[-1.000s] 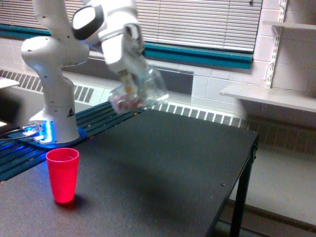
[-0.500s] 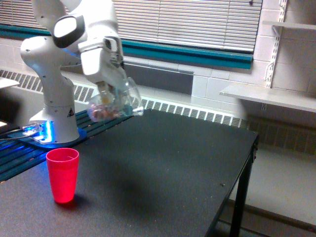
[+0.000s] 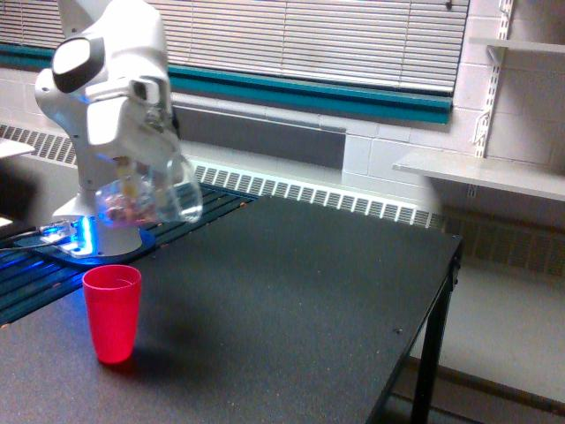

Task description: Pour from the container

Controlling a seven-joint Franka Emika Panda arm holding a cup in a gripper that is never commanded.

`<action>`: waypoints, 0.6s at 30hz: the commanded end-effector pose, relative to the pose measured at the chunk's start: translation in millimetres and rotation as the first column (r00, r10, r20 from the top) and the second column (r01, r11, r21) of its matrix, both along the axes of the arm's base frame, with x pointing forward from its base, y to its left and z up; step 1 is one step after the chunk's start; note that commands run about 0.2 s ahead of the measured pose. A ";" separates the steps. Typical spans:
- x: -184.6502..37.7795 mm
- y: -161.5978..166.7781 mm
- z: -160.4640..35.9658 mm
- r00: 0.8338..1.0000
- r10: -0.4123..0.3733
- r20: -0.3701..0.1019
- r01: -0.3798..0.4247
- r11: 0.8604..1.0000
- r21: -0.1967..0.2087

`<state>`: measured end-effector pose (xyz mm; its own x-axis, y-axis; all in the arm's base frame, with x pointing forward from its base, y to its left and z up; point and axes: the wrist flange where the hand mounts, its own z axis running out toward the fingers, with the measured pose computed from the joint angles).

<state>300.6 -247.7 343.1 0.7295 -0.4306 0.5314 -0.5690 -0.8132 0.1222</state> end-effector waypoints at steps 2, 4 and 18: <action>-27.1 -19.0 -12.6 0.999 -0.010 -0.036 0.010 1.000 -0.017; -34.9 -23.9 -16.6 0.999 -0.012 -0.049 0.011 1.000 -0.025; -80.5 -53.3 -40.0 0.992 -0.057 -0.111 0.052 0.998 -0.047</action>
<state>231.5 -289.3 305.3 0.7848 -0.4168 0.4587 -0.5572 -0.7985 0.2277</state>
